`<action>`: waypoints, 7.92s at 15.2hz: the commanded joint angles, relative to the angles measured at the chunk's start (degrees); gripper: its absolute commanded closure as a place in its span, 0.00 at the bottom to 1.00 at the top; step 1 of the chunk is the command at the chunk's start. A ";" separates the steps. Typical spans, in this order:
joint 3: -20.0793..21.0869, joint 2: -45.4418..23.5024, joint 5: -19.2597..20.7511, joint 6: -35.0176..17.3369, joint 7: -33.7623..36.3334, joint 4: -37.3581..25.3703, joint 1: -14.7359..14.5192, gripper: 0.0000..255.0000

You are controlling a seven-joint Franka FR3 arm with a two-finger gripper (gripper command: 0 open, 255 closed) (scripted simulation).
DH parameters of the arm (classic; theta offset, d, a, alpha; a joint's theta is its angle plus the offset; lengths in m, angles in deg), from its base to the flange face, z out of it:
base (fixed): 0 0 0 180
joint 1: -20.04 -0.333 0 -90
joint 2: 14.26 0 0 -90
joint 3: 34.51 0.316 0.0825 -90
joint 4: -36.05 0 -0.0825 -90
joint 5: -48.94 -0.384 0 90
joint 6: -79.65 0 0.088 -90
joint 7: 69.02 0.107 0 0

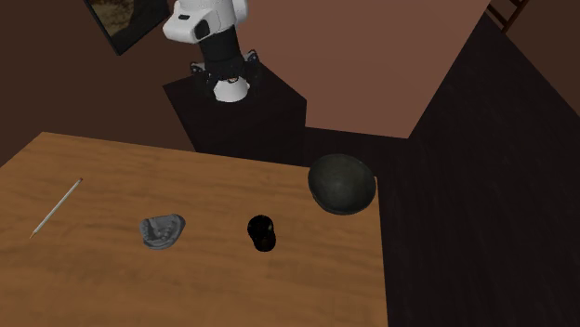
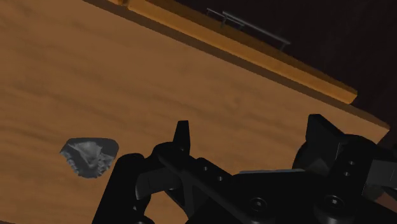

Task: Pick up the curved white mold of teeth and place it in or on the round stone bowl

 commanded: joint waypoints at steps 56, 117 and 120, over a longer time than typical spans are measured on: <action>-14.40 -42.80 -27.92 -19.49 36.07 -23.15 7.39 0.00; -19.34 -32.43 -18.17 -5.70 46.92 -28.62 1.14 1.00; -18.53 -30.69 -16.40 -7.05 51.38 -26.46 -2.07 1.00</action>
